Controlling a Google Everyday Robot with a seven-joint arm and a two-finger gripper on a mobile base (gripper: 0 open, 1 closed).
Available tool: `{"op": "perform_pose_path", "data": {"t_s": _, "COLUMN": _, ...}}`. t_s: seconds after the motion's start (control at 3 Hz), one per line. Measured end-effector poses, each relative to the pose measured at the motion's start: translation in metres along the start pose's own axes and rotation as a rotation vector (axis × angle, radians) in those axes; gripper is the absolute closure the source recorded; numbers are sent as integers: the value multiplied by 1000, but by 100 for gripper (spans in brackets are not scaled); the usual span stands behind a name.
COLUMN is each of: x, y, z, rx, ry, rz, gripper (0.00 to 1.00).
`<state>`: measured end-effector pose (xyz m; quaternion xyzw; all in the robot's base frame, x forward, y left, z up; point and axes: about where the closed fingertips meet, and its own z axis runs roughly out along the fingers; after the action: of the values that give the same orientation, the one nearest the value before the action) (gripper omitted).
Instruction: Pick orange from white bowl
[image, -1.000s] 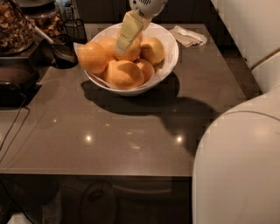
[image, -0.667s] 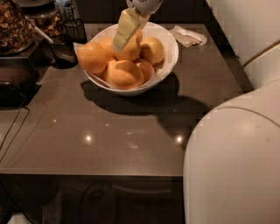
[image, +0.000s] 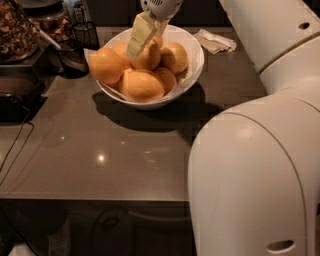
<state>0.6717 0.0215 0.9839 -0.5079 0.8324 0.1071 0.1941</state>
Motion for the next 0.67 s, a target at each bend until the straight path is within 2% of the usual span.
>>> {"op": "perform_pose_path", "data": {"t_s": 0.67, "x": 6, "y": -12, "z": 24, "rx": -46, "ry": 8, "rz": 61, "gripper": 29}}
